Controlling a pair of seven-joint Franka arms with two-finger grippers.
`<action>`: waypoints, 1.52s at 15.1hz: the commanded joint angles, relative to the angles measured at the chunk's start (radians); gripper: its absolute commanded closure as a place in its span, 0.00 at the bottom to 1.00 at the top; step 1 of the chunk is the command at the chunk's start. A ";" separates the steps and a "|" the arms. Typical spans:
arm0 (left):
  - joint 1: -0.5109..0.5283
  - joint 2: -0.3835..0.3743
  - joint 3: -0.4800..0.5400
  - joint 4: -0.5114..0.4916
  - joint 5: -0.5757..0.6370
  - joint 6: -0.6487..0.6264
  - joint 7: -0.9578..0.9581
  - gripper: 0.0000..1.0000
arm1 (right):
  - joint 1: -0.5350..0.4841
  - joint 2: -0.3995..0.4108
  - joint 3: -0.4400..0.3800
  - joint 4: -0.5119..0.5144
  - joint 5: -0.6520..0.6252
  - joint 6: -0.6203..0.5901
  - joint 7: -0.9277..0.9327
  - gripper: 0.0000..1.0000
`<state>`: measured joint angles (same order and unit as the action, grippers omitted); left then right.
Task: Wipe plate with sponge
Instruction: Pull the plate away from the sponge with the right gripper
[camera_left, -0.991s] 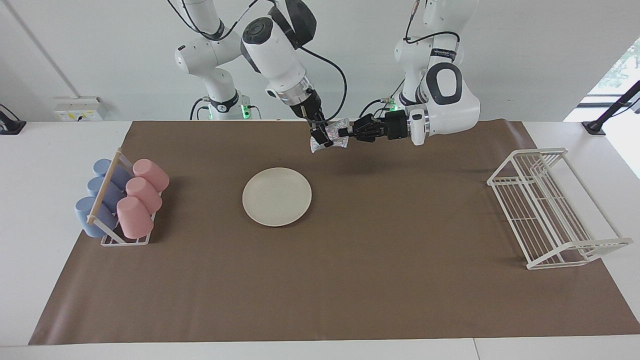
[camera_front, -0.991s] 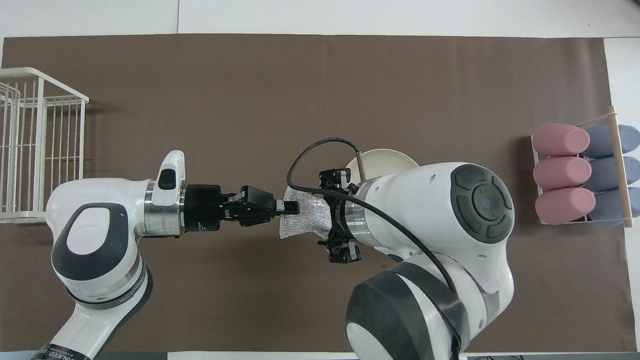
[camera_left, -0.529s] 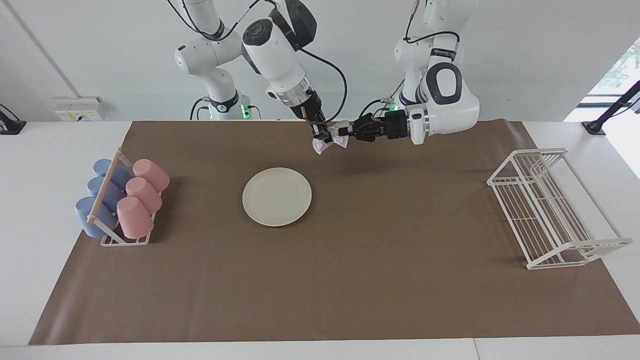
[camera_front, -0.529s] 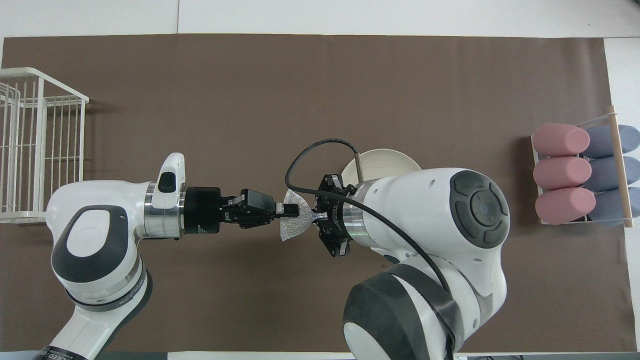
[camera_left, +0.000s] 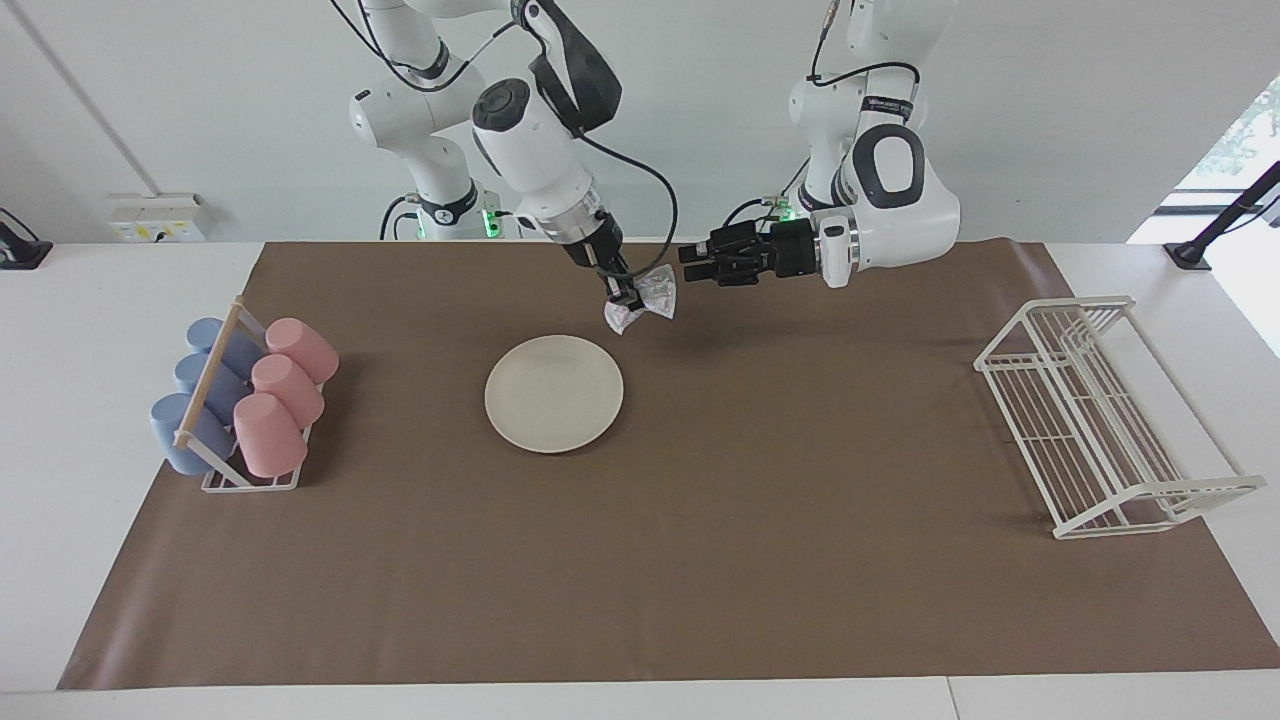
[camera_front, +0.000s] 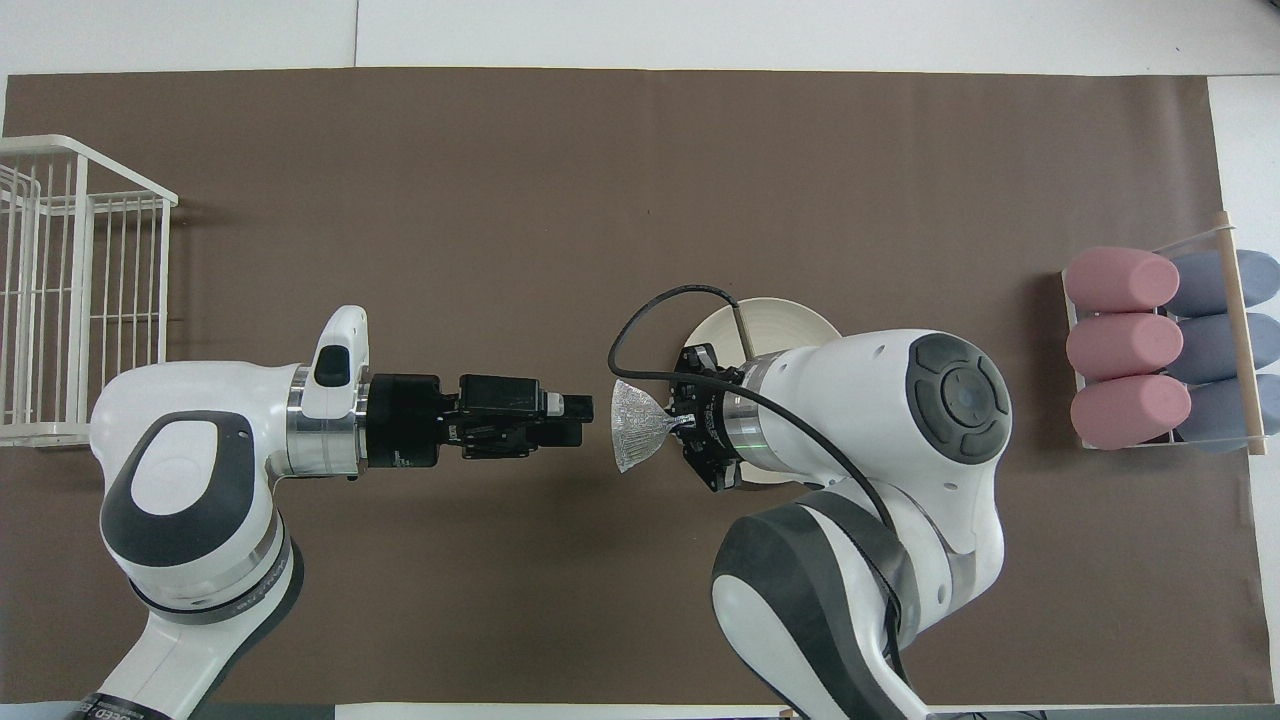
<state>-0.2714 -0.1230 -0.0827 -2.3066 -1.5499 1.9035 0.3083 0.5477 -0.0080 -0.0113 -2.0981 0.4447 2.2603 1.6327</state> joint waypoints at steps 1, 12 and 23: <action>-0.002 -0.035 0.012 -0.033 -0.010 -0.007 0.014 0.00 | -0.058 0.040 0.007 -0.028 -0.018 0.022 -0.140 1.00; 0.158 -0.023 0.014 -0.007 0.388 0.006 -0.015 0.00 | -0.095 0.155 0.008 -0.197 -0.018 0.269 -0.333 1.00; 0.196 -0.006 0.014 0.016 0.772 0.065 -0.078 0.00 | -0.265 0.171 0.008 -0.217 -0.018 0.272 -0.663 1.00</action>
<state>-0.0810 -0.1256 -0.0620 -2.2932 -0.8038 1.9506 0.2561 0.2927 0.1468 -0.0123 -2.2957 0.4440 2.5168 0.9883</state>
